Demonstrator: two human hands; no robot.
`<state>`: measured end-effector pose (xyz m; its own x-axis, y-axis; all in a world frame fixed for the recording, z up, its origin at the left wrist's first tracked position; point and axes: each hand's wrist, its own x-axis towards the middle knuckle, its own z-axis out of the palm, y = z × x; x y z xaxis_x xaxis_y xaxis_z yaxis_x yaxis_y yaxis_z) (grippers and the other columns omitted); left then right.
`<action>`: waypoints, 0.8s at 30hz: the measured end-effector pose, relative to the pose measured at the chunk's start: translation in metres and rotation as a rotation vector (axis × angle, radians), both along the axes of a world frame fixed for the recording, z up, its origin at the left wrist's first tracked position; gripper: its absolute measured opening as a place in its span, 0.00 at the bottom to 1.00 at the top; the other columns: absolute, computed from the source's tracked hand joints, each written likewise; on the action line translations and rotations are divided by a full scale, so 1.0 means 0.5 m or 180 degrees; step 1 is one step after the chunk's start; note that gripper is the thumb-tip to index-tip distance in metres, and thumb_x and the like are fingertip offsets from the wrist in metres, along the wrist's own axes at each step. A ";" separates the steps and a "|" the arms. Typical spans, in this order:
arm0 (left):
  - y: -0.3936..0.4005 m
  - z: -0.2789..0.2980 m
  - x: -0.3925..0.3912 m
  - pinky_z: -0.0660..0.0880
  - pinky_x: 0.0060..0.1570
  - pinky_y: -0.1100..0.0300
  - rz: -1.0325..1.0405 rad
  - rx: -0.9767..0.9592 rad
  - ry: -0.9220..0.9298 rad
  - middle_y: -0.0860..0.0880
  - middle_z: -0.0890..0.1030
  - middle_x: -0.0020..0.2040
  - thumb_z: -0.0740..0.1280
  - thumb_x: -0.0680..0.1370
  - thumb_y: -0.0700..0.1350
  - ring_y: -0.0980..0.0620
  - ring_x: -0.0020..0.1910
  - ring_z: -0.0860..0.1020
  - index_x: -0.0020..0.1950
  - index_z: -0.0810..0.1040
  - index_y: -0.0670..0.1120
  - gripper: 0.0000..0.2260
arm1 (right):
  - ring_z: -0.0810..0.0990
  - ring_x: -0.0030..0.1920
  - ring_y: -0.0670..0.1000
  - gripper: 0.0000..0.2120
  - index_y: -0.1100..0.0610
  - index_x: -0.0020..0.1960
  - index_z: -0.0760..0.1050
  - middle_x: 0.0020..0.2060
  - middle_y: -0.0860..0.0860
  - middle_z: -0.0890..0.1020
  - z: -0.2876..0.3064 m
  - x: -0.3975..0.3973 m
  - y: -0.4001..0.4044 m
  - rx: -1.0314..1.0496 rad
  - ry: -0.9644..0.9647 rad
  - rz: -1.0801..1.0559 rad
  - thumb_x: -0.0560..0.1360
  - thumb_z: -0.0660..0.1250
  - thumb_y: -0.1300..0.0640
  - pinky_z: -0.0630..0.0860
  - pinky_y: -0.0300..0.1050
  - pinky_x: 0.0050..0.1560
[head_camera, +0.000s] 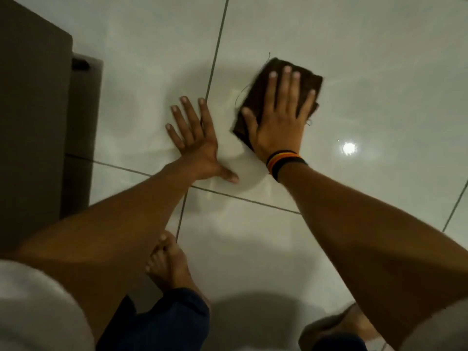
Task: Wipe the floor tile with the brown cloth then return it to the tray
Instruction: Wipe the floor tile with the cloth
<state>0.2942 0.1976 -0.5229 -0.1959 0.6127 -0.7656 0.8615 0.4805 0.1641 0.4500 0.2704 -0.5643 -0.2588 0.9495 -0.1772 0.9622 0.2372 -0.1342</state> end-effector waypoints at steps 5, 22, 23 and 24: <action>0.004 0.026 -0.003 0.29 0.73 0.27 -0.0073 -0.0059 -0.0105 0.30 0.22 0.77 0.84 0.51 0.67 0.27 0.77 0.24 0.80 0.24 0.43 0.83 | 0.53 0.84 0.60 0.39 0.55 0.84 0.54 0.83 0.58 0.56 0.008 0.071 -0.097 -0.0093 0.0057 0.1790 0.81 0.55 0.34 0.48 0.69 0.80; 0.002 -0.004 -0.004 0.29 0.73 0.28 0.0017 -0.0135 0.0011 0.33 0.22 0.78 0.83 0.48 0.69 0.28 0.77 0.23 0.79 0.21 0.45 0.85 | 0.56 0.83 0.57 0.33 0.53 0.84 0.54 0.83 0.55 0.58 0.015 0.071 -0.055 -0.0153 0.0044 0.1965 0.83 0.54 0.40 0.49 0.68 0.81; 0.001 -0.001 -0.004 0.30 0.74 0.27 0.0011 -0.0161 -0.0002 0.34 0.21 0.77 0.83 0.48 0.69 0.28 0.76 0.23 0.78 0.21 0.46 0.85 | 0.56 0.83 0.57 0.34 0.51 0.84 0.52 0.83 0.54 0.58 0.020 0.121 -0.076 -0.0222 -0.0042 0.2017 0.83 0.55 0.40 0.49 0.67 0.81; -0.001 0.001 -0.005 0.30 0.74 0.27 0.0008 -0.0184 -0.0011 0.34 0.20 0.77 0.83 0.48 0.69 0.28 0.76 0.22 0.78 0.20 0.45 0.85 | 0.56 0.83 0.56 0.35 0.50 0.84 0.50 0.83 0.54 0.58 0.023 0.162 -0.080 -0.0246 -0.0105 0.1897 0.82 0.56 0.40 0.49 0.66 0.81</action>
<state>0.2917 0.1972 -0.5225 -0.1947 0.5671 -0.8003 0.8599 0.4913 0.1389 0.5311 0.2304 -0.5527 -0.7358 0.6266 -0.2570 0.6703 0.7278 -0.1449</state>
